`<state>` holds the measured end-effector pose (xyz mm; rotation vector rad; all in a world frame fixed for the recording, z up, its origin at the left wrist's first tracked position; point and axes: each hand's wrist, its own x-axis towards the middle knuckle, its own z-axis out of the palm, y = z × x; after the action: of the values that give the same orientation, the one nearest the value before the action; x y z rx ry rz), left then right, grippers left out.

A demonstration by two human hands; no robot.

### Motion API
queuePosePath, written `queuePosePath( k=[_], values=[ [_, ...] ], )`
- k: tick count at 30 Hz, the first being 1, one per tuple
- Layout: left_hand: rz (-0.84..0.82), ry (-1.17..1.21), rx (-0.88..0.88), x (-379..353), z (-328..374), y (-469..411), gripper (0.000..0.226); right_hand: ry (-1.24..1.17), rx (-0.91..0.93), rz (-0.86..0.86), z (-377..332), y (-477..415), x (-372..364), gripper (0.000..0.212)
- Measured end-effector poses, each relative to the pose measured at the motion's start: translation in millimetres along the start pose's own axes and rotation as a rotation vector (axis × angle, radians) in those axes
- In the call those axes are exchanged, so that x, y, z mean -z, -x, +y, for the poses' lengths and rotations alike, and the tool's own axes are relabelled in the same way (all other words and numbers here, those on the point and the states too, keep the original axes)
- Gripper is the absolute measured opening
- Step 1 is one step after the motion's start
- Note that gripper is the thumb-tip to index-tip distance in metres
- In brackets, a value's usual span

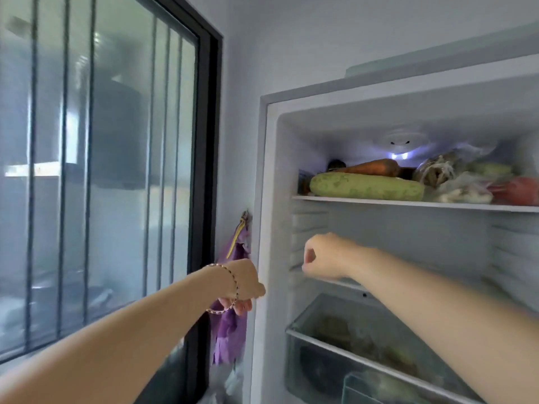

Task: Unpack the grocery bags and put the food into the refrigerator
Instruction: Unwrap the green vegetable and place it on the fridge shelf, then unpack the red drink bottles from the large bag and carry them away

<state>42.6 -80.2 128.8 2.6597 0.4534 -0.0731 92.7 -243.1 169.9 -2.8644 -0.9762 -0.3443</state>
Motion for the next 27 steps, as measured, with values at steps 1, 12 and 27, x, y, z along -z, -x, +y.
queuePosePath(
  k=[1, 12, 27],
  values=[
    [0.021, -0.003, 0.051, -3, -21, 11, 0.029, 0.012, 0.054, -0.079, -18, 3, -9, 0.024],
    [0.392, -0.366, 0.628, -59, -254, 319, 0.029, -0.051, 0.794, -0.323, -310, 140, -93, 0.023],
    [0.554, 0.01, 1.591, -206, -369, 941, 0.022, -0.124, 1.777, -0.371, -700, 635, -88, 0.025]
  ],
)
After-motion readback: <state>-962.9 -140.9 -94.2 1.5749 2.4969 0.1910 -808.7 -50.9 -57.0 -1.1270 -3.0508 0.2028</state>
